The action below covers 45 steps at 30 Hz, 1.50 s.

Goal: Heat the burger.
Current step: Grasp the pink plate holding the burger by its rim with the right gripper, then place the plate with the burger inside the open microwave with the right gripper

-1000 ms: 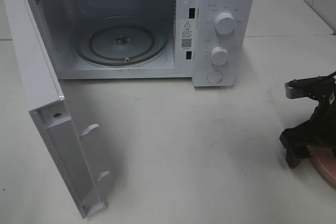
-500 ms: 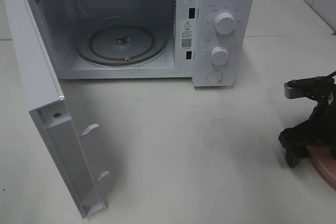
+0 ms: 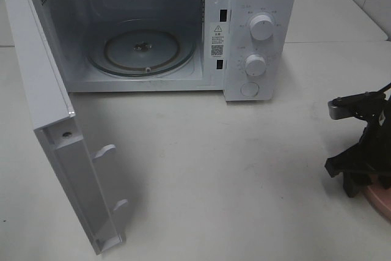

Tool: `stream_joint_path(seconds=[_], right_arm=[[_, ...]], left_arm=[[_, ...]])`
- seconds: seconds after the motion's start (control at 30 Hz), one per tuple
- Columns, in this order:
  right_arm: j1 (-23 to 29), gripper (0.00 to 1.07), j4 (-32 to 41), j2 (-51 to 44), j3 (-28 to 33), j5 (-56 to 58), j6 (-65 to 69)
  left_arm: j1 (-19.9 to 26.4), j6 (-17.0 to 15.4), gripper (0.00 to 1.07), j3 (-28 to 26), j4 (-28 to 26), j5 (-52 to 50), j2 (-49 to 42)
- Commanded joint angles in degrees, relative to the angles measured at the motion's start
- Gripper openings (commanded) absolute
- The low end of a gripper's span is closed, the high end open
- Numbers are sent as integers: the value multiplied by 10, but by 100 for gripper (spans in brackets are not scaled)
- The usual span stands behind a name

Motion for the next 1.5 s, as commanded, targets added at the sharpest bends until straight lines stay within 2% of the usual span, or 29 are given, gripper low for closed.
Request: stream_joint_path(seconds=[0.03,0.07,0.1,0.13,0.17,0.2,0.23,0.47,0.73,0.8,0.93,1.27,1.5], right_arm=[[5,40,9,13,7,12,33],[5,26,-2,13,7,22,61],[5,18,-5,13,7,26,72],[5,18,-5,13,7,26,72],[5,4,-9,13,7,31,76],[5,4,-9,13,7,31,76],[5,0,-9,10,7,32,76],[30,0,-18,1,6,40,81],[73,0,-97,-1,5,80,167],[88,0,-140,-1,5,99,210],[97,0,-154,-1,5,108,223],[150,0,-242,-33,5,171,294],[173,0,-263,-51,5,198,298]], left_arm=[[-3,-3,100,2,-2,-6,-13],[-3,-3,100,2,-2,-6,-13],[-3,-3,100,2,-2,-6,-13],[-3,-3,100,2,-2,-6,-13],[-3,-3,100,2,-2,-6,-13],[-3,-3,100,2,-2,-6,-13],[-3,-3,100,2,-2,-6,-13],[-3,-3,100,2,-2,-6,-13],[-3,-3,100,2,-2,-6,-13],[-3,-3,100,2,-2,-6,-13],[-3,-3,100,2,-2,-6,-13],[-3,-3,100,2,-2,-6,-13],[-3,-3,100,2,-2,-6,-13]])
